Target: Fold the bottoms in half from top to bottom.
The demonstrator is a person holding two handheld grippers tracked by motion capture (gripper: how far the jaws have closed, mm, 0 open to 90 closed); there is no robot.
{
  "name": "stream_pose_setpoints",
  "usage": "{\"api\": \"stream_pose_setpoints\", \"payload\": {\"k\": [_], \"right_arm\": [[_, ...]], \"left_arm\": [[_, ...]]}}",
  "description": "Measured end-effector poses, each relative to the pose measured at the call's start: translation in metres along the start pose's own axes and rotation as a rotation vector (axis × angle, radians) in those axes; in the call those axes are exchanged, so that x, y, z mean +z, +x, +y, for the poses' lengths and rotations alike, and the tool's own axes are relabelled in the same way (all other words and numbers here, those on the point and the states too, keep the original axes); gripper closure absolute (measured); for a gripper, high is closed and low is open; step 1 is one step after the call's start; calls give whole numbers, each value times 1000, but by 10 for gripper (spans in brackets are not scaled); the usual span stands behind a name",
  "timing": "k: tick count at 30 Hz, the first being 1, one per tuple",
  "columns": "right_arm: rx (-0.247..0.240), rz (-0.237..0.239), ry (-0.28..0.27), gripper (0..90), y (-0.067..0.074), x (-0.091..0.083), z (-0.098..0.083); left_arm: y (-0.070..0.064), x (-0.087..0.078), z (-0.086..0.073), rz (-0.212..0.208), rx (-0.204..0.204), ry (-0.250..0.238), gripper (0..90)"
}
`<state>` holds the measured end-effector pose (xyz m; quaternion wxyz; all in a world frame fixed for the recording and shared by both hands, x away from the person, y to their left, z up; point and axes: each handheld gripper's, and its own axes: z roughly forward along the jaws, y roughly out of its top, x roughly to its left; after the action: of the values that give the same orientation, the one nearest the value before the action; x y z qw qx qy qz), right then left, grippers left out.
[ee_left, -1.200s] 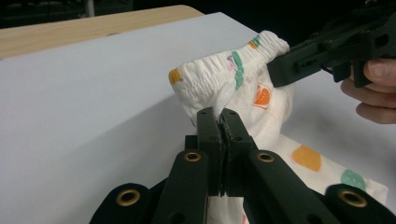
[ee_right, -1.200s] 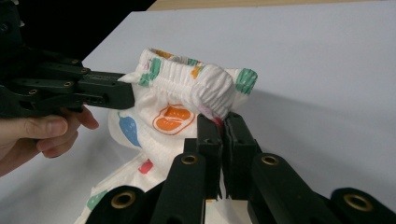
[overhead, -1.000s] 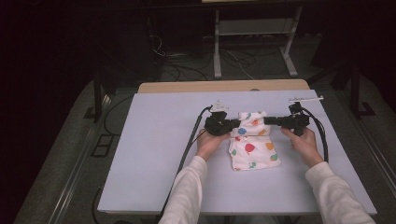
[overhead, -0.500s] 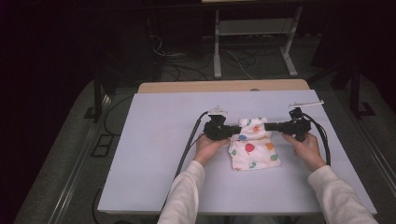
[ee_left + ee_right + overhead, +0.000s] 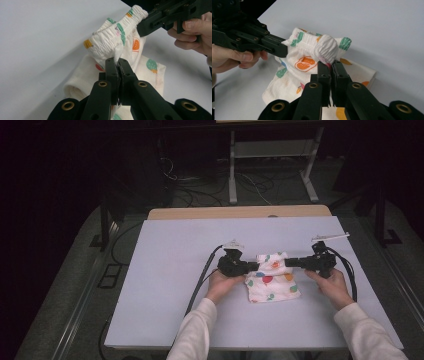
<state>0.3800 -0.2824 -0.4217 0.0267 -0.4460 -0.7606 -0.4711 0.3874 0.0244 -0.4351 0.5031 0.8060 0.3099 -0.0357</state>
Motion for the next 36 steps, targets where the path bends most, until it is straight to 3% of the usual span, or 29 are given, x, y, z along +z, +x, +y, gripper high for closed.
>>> {"api": "stream_pose_setpoints", "payload": {"k": [13,23,28,31,36], "right_arm": [[5,-4,49,854,2,-1,-12],[44,11,85,836,1,-4,-20],[69,31,114,690,0,-8,-22],[75,51,99,607,-2,-14,-23],[84,69,51,601,-4,-22,-21]], "left_arm": [[-8,1,-7,-25,34,42,867],[-14,5,-10,-38,75,73,867],[-16,4,-10,-42,91,84,868],[-17,4,-9,-44,94,86,868],[-19,5,-10,-47,107,92,868]]}}
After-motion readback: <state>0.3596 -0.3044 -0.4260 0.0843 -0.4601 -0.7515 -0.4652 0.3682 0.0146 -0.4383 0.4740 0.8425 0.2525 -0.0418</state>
